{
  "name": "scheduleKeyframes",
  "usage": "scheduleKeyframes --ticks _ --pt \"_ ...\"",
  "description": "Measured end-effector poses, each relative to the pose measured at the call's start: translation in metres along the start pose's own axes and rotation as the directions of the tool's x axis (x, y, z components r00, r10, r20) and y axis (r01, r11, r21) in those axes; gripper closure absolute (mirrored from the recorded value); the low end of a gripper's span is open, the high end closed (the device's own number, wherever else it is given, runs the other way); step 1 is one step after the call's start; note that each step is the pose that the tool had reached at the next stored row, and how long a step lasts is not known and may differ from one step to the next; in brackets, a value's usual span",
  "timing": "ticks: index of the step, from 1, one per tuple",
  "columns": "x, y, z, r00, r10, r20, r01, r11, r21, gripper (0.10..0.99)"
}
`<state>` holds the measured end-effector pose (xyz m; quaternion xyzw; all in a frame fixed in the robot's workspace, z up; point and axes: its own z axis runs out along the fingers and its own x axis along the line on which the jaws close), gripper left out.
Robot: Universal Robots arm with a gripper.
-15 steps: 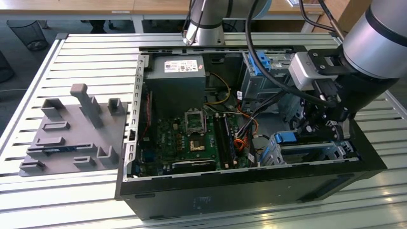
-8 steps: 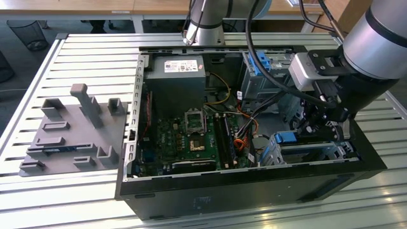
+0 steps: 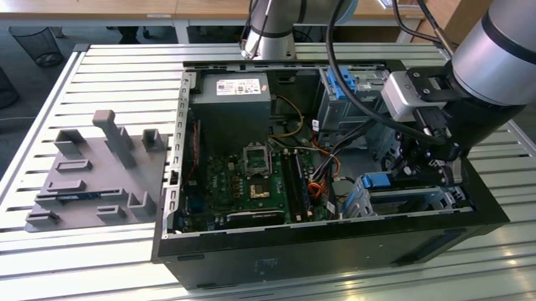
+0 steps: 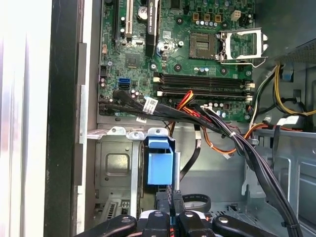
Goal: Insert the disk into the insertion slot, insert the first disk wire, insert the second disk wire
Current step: 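Insert the second disk wire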
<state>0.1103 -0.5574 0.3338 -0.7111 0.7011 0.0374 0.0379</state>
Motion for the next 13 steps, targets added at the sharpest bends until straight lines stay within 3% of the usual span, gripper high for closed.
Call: scheduleKeyframes --ticks 13 --pt "0.0002 -0.0022 0.0016 1.0 0.0 -0.0001 0.0 1.0 0.0 0.937"
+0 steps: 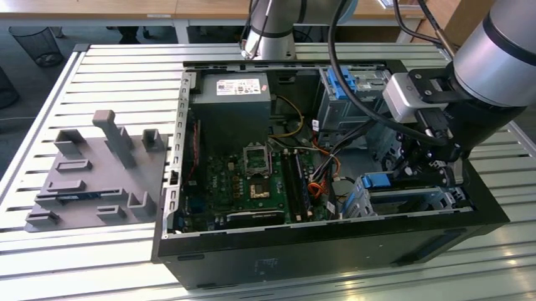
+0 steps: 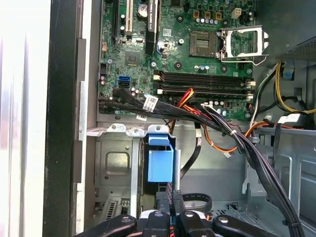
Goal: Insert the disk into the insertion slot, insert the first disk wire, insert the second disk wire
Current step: 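Insert the second disk wire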
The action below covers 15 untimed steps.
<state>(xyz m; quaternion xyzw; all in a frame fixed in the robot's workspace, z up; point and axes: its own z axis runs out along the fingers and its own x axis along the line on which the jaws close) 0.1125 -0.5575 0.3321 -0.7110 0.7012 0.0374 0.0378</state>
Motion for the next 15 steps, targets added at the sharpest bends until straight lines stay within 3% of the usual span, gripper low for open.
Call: scheduleKeyframes --ticks 15 --pt "0.0007 -0.0006 0.0006 0.9999 0.01 0.0 -0.01 0.9999 0.001 0.937"
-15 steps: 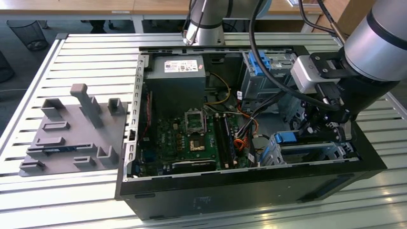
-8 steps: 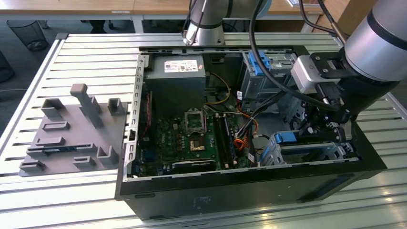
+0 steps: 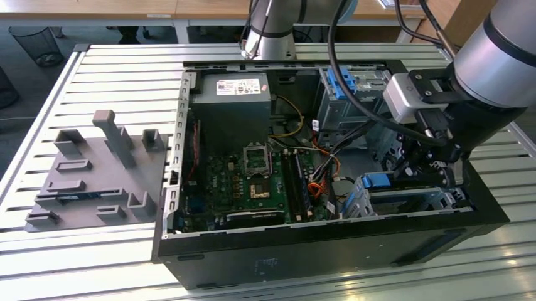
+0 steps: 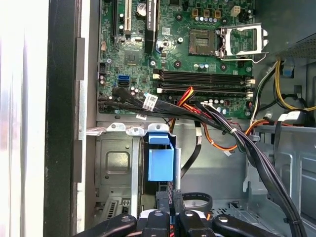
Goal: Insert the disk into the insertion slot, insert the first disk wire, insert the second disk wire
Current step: 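Insert the second disk wire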
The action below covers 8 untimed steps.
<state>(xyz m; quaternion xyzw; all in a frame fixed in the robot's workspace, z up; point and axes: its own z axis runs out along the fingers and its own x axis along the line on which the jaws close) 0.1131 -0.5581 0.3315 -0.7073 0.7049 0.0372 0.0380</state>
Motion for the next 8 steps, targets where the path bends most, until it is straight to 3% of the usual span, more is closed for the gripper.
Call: scheduleKeyframes --ticks 8 --pt "0.0002 0.0 0.0017 1.0 0.0 0.0002 0.0 1.0 0.0 0.937"
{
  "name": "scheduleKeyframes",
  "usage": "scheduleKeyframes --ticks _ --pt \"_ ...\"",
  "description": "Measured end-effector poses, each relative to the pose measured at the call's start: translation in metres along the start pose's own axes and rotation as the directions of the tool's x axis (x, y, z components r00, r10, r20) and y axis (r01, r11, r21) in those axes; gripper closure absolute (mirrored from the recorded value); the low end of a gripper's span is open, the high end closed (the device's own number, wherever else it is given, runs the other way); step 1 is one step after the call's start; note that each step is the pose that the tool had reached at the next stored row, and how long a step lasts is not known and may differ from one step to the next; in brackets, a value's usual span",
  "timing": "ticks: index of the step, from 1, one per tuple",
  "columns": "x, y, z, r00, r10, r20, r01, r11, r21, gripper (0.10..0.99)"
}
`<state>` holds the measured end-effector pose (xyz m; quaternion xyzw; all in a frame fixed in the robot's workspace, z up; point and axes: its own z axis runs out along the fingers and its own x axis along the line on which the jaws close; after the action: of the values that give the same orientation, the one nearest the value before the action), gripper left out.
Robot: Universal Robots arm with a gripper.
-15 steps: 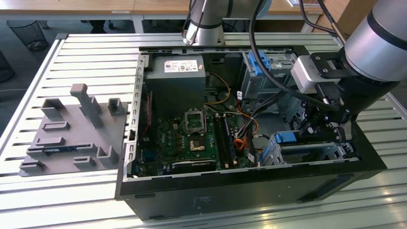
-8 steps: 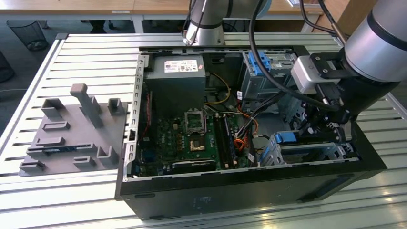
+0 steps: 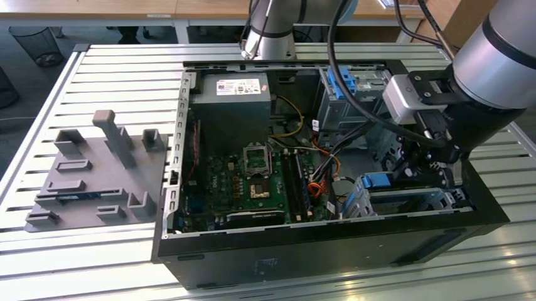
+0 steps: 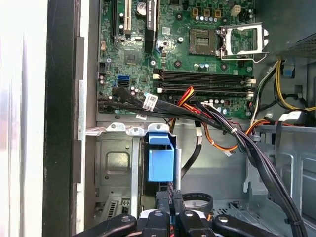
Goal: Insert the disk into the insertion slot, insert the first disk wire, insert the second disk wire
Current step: 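Insert the second disk wire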
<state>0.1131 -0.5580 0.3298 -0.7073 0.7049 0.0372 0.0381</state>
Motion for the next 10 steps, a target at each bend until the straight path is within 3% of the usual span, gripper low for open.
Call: scheduleKeyframes --ticks 10 --pt "0.0004 0.0 0.0031 1.0 0.0 -0.0003 0.0 1.0 0.0 0.937"
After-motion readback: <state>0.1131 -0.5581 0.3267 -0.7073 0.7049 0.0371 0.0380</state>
